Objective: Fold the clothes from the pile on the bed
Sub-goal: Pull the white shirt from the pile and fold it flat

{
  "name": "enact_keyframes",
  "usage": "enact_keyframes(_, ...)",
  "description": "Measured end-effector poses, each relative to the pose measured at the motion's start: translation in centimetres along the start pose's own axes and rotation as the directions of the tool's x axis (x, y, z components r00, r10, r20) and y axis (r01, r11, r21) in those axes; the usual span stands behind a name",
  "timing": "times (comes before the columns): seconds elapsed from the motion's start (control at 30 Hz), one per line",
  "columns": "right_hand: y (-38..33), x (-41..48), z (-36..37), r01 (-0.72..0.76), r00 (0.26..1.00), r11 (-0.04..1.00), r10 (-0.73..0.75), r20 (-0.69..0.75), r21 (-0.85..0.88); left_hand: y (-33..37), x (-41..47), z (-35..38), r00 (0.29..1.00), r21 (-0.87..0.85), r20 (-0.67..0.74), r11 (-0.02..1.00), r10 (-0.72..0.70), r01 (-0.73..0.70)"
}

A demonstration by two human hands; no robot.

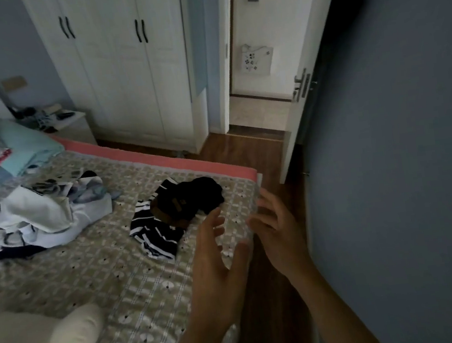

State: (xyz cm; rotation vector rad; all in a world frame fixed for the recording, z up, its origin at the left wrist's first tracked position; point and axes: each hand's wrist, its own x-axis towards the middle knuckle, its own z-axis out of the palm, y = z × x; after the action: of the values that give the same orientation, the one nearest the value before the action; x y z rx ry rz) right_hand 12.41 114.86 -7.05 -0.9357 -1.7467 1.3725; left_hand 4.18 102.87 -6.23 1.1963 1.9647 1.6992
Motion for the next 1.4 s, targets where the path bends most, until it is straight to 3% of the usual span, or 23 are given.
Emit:
enact_keyframes(0.47,2.5,32.2,-10.1,0.053,0.992,0.996,-0.044,0.120,-0.073,-1.9,30.1,16.2,0.989,0.005,-0.147,1.000,-0.009,0.010)
enact_keyframes(0.77,6.3,53.7,-13.7,0.025,0.994,0.996,-0.016,0.109,-0.086,-8.5,49.4,25.0,0.986,-0.023,-0.165,0.999,-0.029,0.026)
enact_keyframes(1.17,10.1,80.5,-16.8,-0.031,0.976,0.989,0.061,0.207,-0.144,-14.1,73.5,36.3,0.984,0.004,-0.143,0.994,-0.107,0.109)
enact_keyframes(1.4,13.6,97.1,-19.1,0.076,0.952,0.965,0.005,0.305,-0.252,-19.4,87.2,45.6,0.955,-0.034,-0.212,0.978,-0.210,0.207)
